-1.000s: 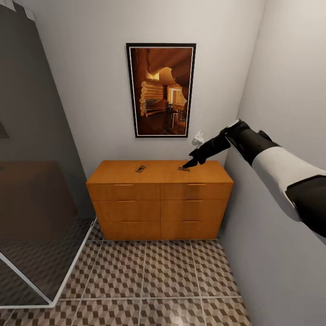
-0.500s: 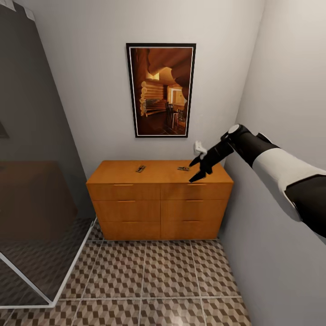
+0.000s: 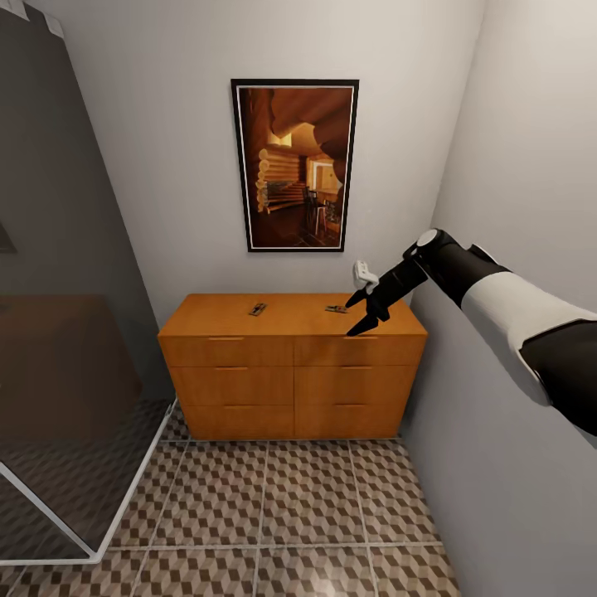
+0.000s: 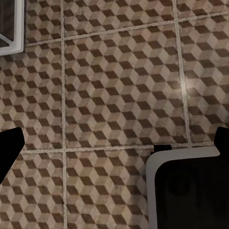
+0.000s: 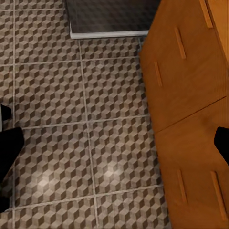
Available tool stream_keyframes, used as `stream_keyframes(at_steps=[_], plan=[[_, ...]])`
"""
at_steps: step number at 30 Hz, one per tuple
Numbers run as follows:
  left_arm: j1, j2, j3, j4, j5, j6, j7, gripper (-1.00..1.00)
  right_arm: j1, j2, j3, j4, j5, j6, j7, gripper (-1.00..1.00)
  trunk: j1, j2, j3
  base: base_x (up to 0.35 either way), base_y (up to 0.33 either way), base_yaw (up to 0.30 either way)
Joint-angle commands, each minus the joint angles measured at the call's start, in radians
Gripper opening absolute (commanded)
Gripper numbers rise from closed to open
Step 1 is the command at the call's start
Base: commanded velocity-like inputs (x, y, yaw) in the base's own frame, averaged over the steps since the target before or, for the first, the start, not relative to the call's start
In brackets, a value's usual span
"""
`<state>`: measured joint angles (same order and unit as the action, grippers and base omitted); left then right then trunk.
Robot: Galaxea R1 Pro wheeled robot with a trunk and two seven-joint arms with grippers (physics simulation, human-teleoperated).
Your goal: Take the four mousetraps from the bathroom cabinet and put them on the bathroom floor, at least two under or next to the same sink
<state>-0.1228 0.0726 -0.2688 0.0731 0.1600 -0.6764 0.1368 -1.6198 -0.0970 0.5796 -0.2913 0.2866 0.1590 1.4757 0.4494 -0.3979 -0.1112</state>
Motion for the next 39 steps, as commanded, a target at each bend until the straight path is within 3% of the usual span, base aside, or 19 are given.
stream_keyframes(at_steps=[1, 12, 39], plan=[[-0.002, -0.001, -0.009, 0.004, 0.007, -0.006, 0.001, 1.0, 0.0, -0.001, -0.003, -0.002, 0.006, 0.01, 0.001, 1.0, 0.001, -0.002, -0.002, 0.0, 0.0, 0.0], [-0.002, -0.001, -0.009, 0.003, 0.007, -0.005, 0.001, 1.0, 0.002, -0.001, -0.003, -0.002, 0.006, 0.01, -0.025, 1.0, 0.001, -0.002, -0.002, 0.042, 0.0, 0.0], [0.005, 0.003, -0.009, 0.005, 0.008, -0.005, 0.001, 1.0, 0.017, -0.001, -0.003, 0.051, 0.006, -0.02, -0.088, 1.0, 0.001, -0.002, -0.002, 0.173, 0.0, 0.0]])
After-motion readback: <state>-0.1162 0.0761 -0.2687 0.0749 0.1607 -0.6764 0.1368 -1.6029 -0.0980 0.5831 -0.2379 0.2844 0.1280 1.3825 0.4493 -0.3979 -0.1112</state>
